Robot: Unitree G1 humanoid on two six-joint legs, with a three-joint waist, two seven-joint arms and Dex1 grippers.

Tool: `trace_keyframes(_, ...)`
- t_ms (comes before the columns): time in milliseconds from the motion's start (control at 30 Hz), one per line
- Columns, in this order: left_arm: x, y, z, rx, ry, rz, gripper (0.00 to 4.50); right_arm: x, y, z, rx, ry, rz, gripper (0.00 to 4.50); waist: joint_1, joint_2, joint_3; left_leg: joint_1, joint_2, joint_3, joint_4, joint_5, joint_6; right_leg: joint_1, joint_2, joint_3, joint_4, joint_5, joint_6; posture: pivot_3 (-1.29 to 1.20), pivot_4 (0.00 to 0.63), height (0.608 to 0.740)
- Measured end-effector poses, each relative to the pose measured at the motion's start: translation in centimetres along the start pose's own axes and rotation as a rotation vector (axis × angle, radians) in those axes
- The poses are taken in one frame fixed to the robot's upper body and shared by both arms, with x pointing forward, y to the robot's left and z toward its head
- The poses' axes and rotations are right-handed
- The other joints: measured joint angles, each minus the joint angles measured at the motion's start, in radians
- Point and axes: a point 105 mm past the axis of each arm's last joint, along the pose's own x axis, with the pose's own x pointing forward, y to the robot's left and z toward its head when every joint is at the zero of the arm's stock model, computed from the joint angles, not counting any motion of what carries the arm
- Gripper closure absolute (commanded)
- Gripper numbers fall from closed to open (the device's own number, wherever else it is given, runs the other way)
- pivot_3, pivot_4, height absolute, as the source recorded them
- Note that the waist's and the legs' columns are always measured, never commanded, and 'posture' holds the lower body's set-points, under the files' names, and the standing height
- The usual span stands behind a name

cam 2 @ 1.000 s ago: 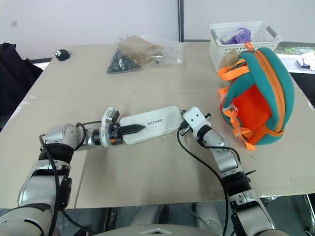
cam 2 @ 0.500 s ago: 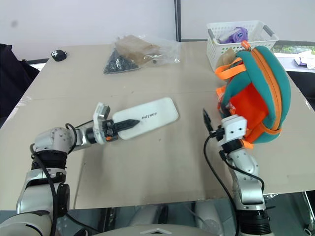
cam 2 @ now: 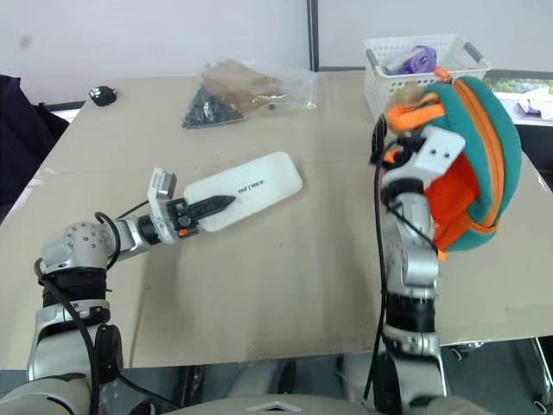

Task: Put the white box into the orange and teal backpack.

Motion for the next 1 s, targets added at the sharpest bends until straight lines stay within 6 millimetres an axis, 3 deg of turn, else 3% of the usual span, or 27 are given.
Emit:
trace_keyframes(33,0.0,0.0,0.0,-0.001,-0.007,-0.002,3.57,0.4,0.0,0.1,0.004,-0.001,0.001,0.75,0.0,0.0,0.0,-0.002,0.0,-0.001,0.0,0.0,0.0,-0.002,0.0,0.0,0.0,0.0,0.0,0.0,0.15,0.74)
trace_keyframes(267,-1.0,0.3,0.0,-0.006,-0.056,0.029,3.57,0.7,-0.9,0.5,-0.003,-0.018,0.016,4.12,-0.006,-0.001,-0.001,-0.005,0.0,0.0,0.0,0.0,0.0,-0.004,-0.001,-0.002,0.0,0.0,0.0,0.0,0.15,0.74)
trace_keyframes(300,-1.2,0.5,-0.2,-0.013,-0.065,0.034,3.57,0.7,-1.0,0.7,0.0,-0.031,0.015,4.45,-0.008,-0.001,-0.001,-0.004,0.0,0.0,0.0,0.0,0.0,-0.004,-0.001,-0.002,0.001,0.0,0.0,0.0,0.15,0.74)
trace_keyframes(500,-1.5,1.0,-1.6,-0.049,-0.077,0.047,3.57,0.7,0.0,0.9,-0.004,-0.051,0.07,4.45,-0.018,-0.001,-0.001,-0.004,0.0,0.0,0.001,0.0,-0.001,-0.005,0.0,-0.001,0.003,0.0,0.0,0.0,0.15,0.74)
trace_keyframes(600,-1.8,0.5,-1.2,-0.017,-0.097,0.036,3.57,0.3,3.0,0.8,0.013,-0.015,0.321,4.45,-0.023,-0.001,-0.001,-0.004,0.0,0.0,0.001,0.0,-0.001,-0.005,-0.001,-0.001,0.002,0.0,0.0,0.0,0.15,0.74)
trace_keyframes(633,-2.1,-0.1,-0.7,0.02,-0.107,0.022,3.57,-0.8,5.1,0.9,0.084,0.037,0.505,4.45,-0.026,-0.001,0.0,-0.005,0.001,-0.001,0.0,0.0,-0.001,-0.005,0.0,0.0,0.002,0.0,0.0,0.0,0.15,0.74)
trace_keyframes(667,-2.2,-0.3,-0.4,0.038,-0.112,0.014,3.57,-1.6,5.9,1.0,0.111,0.065,0.583,4.45,-0.026,-0.001,0.0,-0.005,0.001,-0.001,0.0,0.0,-0.001,-0.005,0.0,0.001,0.002,0.0,0.0,0.0,0.15,0.74)
trace_keyframes(700,-2.6,-1.0,0.2,0.08,-0.122,-0.011,3.57,-3.5,7.0,1.2,0.167,0.138,0.75,4.45,-0.026,-0.001,0.0,-0.006,0.001,-0.002,0.0,0.0,-0.001,-0.005,-0.001,0.0,0.001,0.0,0.0,0.0,0.15,0.74)
trace_keyframes(800,-4.7,-2.6,2.6,0.226,-0.178,-0.046,3.57,-9.1,8.6,1.7,0.289,0.355,1.108,4.45,-0.027,-0.001,0.0,-0.006,0.001,-0.002,-0.001,0.0,0.0,-0.004,-0.001,0.0,-0.002,0.0,0.0,0.0,0.15,0.74)
trace_keyframes(900,-5.5,-3.8,3.5,0.319,-0.193,-0.105,3.57,-11.0,8.2,2.6,0.35,0.461,1.237,4.45,-0.016,-0.001,0.0,-0.006,0.001,-0.002,0.0,0.0,0.0,-0.003,-0.001,-0.001,-0.002,0.0,0.0,0.0,0.15,0.74)
trace_keyframes(1000,-6.1,-4.6,4.0,0.39,-0.192,-0.142,3.57,-11.3,7.0,3.0,0.363,0.509,1.249,4.45,0.002,-0.002,0.0,-0.006,0.001,-0.003,0.0,0.0,0.0,-0.003,-0.001,-0.001,-0.003,0.0,0.0,0.0,0.15,0.74)
